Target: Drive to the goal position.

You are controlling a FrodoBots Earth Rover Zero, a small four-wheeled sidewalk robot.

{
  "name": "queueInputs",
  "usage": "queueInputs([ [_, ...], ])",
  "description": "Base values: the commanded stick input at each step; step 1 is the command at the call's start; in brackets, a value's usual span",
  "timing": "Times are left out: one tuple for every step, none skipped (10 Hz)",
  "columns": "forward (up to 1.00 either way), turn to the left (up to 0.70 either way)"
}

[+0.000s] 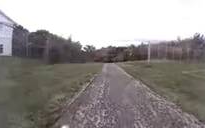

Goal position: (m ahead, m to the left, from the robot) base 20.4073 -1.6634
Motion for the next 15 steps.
queueInputs([
  [0.85, 0.0],
  [0.85, -0.2],
  [0.85, -0.27],
  [0.85, -0.33],
  [0.85, -0.34],
  [0.85, -0.34],
  [0.85, -0.14],
  [0.85, -0.05],
  [0.85, 0.0],
  [0.85, 0.0],
  [0.85, 0.0],
  [0.85, 0.0],
  [0.85, 0.0],
  [0.85, 0.0],
  [0.85, 0.0],
])
